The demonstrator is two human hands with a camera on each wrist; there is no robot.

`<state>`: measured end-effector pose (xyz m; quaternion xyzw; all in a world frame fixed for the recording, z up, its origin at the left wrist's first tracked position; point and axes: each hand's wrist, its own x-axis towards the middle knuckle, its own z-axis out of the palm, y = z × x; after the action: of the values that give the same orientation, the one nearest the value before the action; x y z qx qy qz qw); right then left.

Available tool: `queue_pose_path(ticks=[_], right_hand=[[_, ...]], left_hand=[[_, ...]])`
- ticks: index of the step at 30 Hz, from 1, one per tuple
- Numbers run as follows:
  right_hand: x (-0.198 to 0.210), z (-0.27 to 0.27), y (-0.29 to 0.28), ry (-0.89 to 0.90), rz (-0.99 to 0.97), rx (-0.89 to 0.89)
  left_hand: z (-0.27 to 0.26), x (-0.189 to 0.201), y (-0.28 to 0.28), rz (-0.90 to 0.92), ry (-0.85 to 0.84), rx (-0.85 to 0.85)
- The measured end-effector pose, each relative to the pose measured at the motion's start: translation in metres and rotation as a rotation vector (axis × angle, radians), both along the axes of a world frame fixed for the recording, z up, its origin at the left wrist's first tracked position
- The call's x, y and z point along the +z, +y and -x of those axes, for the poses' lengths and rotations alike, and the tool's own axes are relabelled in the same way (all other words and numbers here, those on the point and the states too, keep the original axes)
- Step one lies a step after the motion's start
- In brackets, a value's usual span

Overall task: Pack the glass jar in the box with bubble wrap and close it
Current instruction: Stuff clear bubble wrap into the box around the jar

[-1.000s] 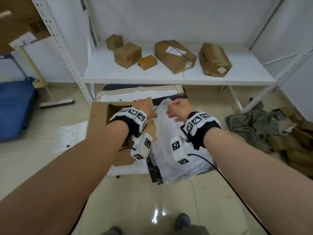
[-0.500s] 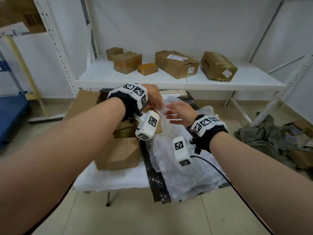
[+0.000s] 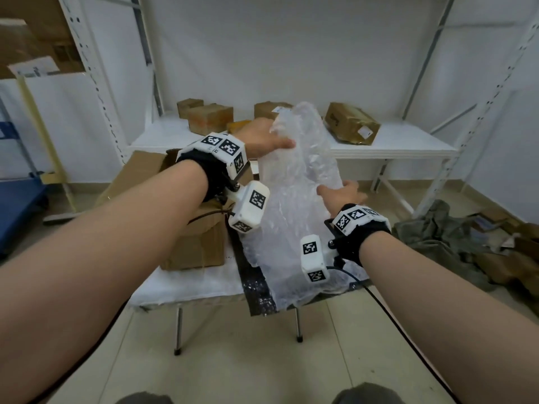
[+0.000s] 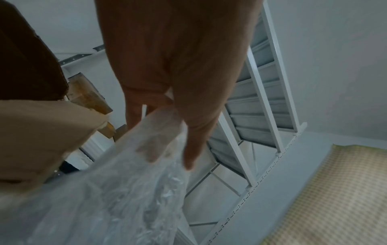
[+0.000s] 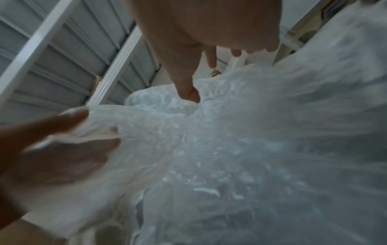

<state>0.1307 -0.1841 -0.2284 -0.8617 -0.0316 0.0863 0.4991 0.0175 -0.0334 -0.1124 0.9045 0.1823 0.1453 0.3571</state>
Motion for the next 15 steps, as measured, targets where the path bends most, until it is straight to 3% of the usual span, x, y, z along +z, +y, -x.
queue_pose_path(ticks=[4,9,12,15], right_hand=[[-0.005,0.002,-0.032,0.013,-0.085,0.092],[0.019,0.010,-0.048,-0.345,-0.314,0.116],[0.048,0.014,-0.050,-0.259,-0.541,0.245],[0.064,0.010,-0.054,-0.122,-0.505,0.358]], left_hand=[[0.029,0.013,-0.014,0.209,-0.132,-0.156],[0.054,0.042,-0.019,0.210,-0.081,-0.217],[0.065,0.056,-0.021,0.163,-0.057,-0.235],[0.074,0.063,-0.019,0.166,-0.124,-0.212]])
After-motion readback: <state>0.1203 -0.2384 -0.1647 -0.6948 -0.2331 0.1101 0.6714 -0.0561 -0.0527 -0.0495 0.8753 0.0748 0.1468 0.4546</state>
